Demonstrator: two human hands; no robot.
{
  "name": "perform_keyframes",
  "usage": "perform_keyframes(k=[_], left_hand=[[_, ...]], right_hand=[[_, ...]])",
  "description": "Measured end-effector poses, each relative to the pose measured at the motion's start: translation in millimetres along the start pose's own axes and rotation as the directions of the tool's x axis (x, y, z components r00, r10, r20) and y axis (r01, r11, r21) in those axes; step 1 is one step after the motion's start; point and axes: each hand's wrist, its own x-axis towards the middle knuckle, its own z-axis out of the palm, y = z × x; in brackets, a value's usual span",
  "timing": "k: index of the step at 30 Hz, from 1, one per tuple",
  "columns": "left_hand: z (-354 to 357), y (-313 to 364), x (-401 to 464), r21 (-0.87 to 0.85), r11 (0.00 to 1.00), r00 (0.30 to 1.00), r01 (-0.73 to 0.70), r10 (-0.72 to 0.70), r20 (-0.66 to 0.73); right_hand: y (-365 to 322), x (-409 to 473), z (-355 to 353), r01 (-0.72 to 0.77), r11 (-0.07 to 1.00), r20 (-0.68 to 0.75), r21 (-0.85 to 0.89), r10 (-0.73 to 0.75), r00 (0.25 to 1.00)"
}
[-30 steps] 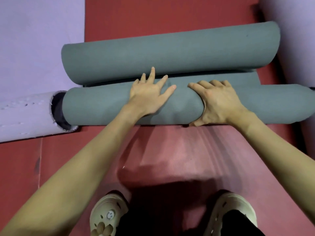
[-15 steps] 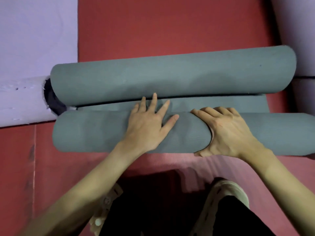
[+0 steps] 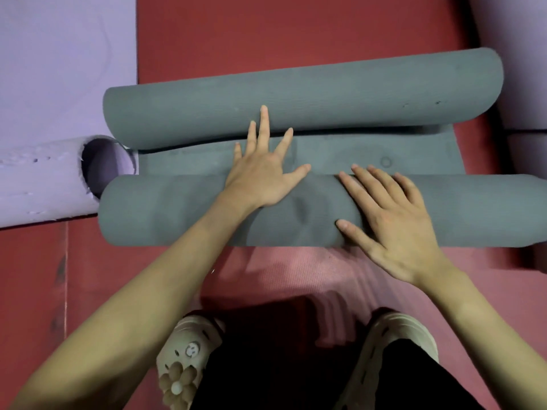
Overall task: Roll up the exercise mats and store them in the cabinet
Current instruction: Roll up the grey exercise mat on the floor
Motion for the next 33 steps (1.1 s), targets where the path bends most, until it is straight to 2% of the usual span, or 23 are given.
perform_keyframes(k=[3,8,14,18,22,24,29,33], left_hand=[[-2,0,2,0.010,1.000,0.999,-0.006,0.006,-0.039],[-4,-5,-18,0.140,0.990,0.996,-0.029,0.040,-0.076],[-6,-11,-15,0.179,0.984,0.986,-0.021,0.050,-0.161],[-14,-13,13,0.144,0.990,0.985,-0.013,0.037,-0.168],[-21,-17,28,0.094,0.995,0.992,-0.019,0.030,-0.120],[-24,-18,33,0.085,0.996,0.994,-0.015,0.024,-0.104],[-29,-19,39,0.059,0.998,0.993,-0.031,0.037,-0.108],[-30,-21,32,0.086,0.995,0.987,-0.060,0.072,-0.146]], right_hand=[[-3,10,1,-0.058,0.997,-0.065,-0.044,0.055,0.996],[-1,25,5,-0.099,0.992,-0.125,-0.082,0.088,0.988],[9,54,3,-0.130,0.986,-0.086,-0.100,0.122,0.989],[16,80,-6,-0.154,0.988,-0.036,-0.015,0.153,0.988],[12,77,-17,-0.106,0.992,-0.031,0.068,0.108,0.994],[8,64,-18,-0.083,0.995,0.029,0.061,0.081,0.996],[13,65,-8,-0.014,0.989,0.117,-0.145,0.031,0.993],[19,84,-15,0.053,0.980,0.172,-0.194,-0.019,0.985]])
